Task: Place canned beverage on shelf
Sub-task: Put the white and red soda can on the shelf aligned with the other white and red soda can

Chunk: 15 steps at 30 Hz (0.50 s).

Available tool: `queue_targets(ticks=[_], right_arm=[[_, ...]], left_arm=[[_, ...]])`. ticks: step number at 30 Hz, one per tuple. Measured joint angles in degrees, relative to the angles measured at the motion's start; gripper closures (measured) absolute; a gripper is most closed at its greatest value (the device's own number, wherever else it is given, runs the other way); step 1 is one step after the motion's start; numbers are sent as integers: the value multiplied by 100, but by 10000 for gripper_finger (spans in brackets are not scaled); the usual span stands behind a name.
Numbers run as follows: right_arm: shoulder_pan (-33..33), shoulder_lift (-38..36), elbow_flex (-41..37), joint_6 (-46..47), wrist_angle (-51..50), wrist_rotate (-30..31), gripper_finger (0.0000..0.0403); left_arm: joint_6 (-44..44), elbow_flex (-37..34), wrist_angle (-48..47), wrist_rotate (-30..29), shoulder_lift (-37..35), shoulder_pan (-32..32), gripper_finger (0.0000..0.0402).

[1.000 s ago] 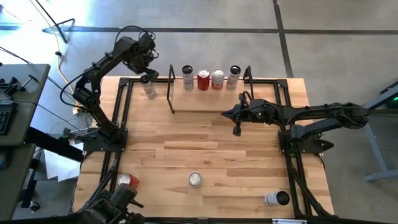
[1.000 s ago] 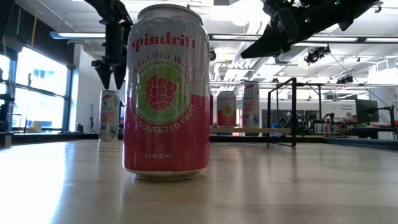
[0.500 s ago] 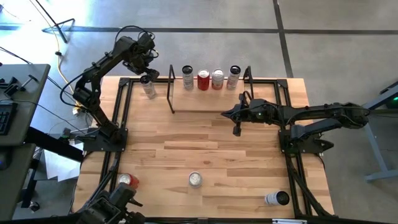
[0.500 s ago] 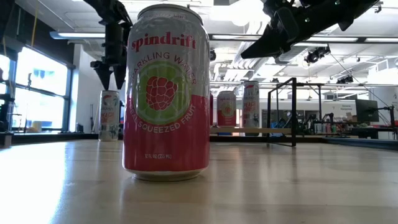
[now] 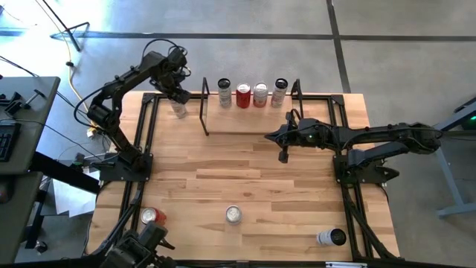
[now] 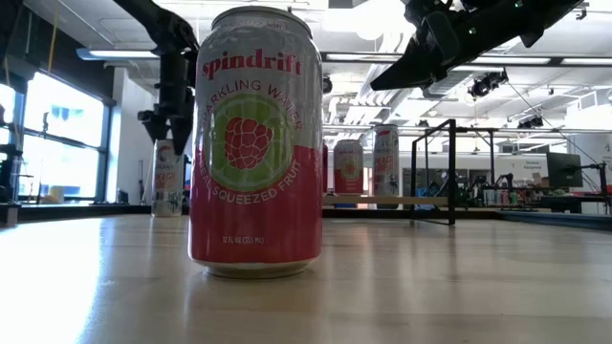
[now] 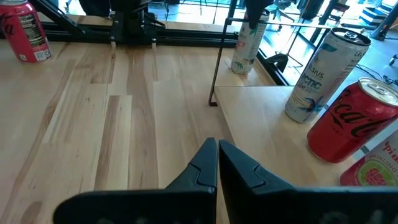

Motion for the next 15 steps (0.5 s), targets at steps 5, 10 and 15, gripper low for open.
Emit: queue_targets(ticks=[5,10,15], right_arm=[[0,0,0,-2,1,0,403],[0,0,0,9,2,0,403],[0,0,0,7,1,0,403]], left_arm=[[0,-1,27,-26,-10,-35,97],[-63,1,-10,-25,-22,-132,127],[91,8,-310,144,-28,-420,161]])
